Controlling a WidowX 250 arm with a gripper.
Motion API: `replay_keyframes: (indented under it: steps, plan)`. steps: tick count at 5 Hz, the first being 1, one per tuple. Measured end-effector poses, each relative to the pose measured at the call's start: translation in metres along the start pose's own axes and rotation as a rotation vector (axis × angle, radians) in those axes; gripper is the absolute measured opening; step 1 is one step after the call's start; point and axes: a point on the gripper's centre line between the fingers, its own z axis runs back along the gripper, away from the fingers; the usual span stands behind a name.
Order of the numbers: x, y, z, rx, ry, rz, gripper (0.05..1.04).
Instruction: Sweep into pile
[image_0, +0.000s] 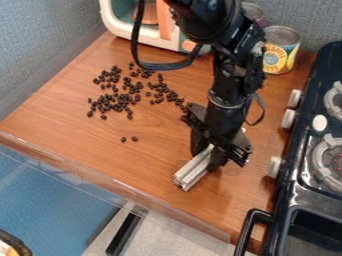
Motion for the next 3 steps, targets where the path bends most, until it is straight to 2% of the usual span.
replay_keyframes:
  steps: [1, 2, 3]
  plan:
    - [-0.001, 0.003, 0.0, -0.018, 0.002, 0.01, 0.381]
    - [-0.007, 0.016, 0.011, -0.058, 0.004, 0.074, 0.381]
    - [-0.011, 0.024, 0.03, -0.082, -0.019, 0.132, 0.381]
